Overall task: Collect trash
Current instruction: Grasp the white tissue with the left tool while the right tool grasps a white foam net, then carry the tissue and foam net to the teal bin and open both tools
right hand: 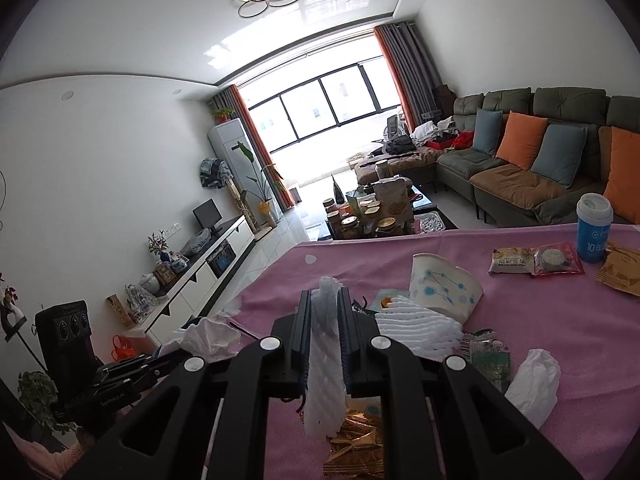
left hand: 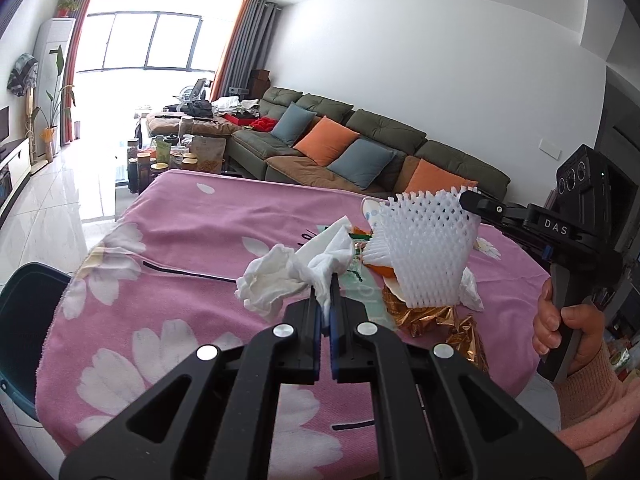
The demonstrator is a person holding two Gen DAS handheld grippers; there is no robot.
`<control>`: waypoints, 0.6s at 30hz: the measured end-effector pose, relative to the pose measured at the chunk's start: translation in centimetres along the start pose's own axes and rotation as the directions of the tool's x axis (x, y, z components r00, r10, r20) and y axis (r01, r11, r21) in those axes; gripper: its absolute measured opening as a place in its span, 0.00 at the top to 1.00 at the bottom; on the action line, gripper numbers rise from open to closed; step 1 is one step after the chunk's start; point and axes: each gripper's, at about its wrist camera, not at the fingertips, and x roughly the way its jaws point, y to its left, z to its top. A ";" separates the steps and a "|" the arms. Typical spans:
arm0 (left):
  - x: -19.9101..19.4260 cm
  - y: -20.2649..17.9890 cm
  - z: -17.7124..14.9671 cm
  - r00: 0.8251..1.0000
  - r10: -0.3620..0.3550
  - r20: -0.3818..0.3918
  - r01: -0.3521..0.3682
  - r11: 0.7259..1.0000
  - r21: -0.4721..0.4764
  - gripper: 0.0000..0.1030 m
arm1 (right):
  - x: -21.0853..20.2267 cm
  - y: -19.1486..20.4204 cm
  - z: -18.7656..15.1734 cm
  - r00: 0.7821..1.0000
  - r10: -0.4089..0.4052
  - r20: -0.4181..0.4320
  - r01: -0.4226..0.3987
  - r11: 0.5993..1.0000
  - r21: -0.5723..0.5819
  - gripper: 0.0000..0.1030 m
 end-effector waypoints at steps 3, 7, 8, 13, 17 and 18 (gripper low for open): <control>-0.6 1.0 0.0 1.000 0.024 0.002 -0.024 1.000 -0.017 0.97 | 1.4 0.9 -0.5 0.998 0.039 -0.047 -0.040 0.999 -0.005 0.88; -1.2 1.9 -0.3 0.998 0.059 0.014 -0.059 0.998 -0.033 0.97 | 2.9 2.9 -1.0 0.994 0.074 -0.078 -0.078 0.996 -0.040 0.88; -1.5 2.2 -0.2 0.998 0.065 0.018 -0.065 0.997 -0.038 0.97 | 3.3 3.4 -0.9 0.992 0.091 -0.083 -0.095 0.995 -0.043 0.89; -3.2 3.8 0.1 0.992 0.123 0.042 -0.120 0.991 -0.058 0.97 | 5.2 6.3 0.1 0.979 0.179 -0.094 -0.184 0.982 -0.042 0.90; -5.2 5.8 0.6 0.981 0.185 0.062 -0.180 0.980 -0.086 0.97 | 7.0 9.0 1.2 0.962 0.254 -0.103 -0.260 0.964 -0.048 0.90; -5.6 6.3 0.6 0.977 0.203 0.063 -0.197 0.976 -0.093 0.97 | 7.5 9.6 1.4 0.956 0.272 -0.106 -0.278 0.959 -0.049 0.90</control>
